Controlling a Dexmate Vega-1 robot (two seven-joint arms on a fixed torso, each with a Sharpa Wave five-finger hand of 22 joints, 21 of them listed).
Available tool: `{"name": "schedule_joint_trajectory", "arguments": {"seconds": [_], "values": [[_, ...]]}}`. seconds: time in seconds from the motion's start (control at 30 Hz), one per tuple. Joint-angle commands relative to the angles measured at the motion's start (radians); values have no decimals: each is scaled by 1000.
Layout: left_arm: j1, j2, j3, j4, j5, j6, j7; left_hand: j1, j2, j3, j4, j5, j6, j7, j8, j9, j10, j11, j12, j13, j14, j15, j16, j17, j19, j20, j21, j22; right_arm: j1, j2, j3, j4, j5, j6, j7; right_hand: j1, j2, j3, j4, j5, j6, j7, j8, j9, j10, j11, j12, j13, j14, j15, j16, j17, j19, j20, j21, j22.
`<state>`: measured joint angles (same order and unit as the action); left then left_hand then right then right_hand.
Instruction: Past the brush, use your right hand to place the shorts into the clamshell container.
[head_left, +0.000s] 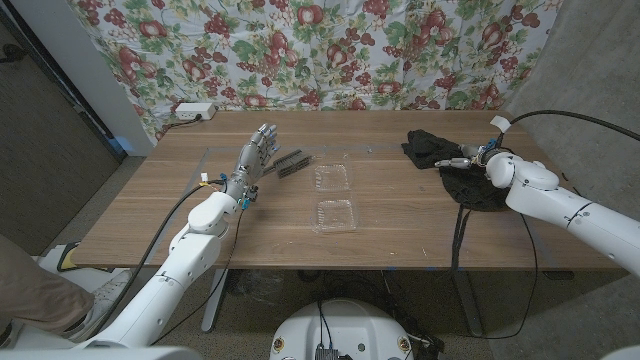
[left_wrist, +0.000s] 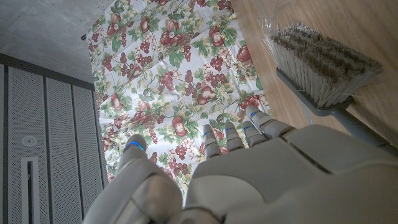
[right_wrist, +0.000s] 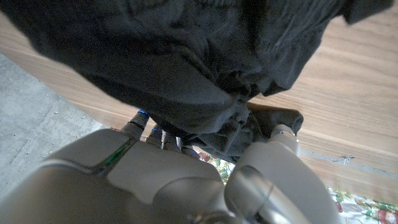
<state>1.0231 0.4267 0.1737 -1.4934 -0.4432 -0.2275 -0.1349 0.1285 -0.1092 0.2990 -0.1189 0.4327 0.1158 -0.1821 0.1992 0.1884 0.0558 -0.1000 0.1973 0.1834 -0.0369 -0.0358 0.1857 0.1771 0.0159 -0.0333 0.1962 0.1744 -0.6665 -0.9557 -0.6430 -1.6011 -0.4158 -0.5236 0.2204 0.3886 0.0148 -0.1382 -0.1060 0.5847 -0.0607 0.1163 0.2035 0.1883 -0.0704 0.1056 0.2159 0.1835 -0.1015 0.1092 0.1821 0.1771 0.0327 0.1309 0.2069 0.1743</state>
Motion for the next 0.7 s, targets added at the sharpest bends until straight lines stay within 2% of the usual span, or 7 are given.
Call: {"name": "schedule_joint_trajectory", "arguments": {"seconds": [0.03, 0.7], "values": [[5, -1, -2, -3, 1, -2, 1, 6, 4, 4, -3, 3, 2, -5, 0, 2, -2, -3, 5, 5, -9, -66, 2, 3, 7, -32, -1, 2, -9, 0, 1, 0, 12, -7, -14, 13, 3, -7, -3, 6, -9, 30, -4, 4, -2, 1, -1, 5, -1, 8, 6, 1, 6, 14, 8, 3], [14, 3, -4, -18, 1, -3, 7, 8, 6, 3, -5, 3, 1, -4, 0, 2, -3, -2, 5, 5, -11, -65, 1, 3, 7, -32, -1, 2, -19, -6, -5, -4, 17, -29, -18, 30, 13, -4, -8, 15, -22, 34, -8, 4, -12, 5, -6, 5, -19, -8, -3, 1, -10, -19, -4, 3]]}}
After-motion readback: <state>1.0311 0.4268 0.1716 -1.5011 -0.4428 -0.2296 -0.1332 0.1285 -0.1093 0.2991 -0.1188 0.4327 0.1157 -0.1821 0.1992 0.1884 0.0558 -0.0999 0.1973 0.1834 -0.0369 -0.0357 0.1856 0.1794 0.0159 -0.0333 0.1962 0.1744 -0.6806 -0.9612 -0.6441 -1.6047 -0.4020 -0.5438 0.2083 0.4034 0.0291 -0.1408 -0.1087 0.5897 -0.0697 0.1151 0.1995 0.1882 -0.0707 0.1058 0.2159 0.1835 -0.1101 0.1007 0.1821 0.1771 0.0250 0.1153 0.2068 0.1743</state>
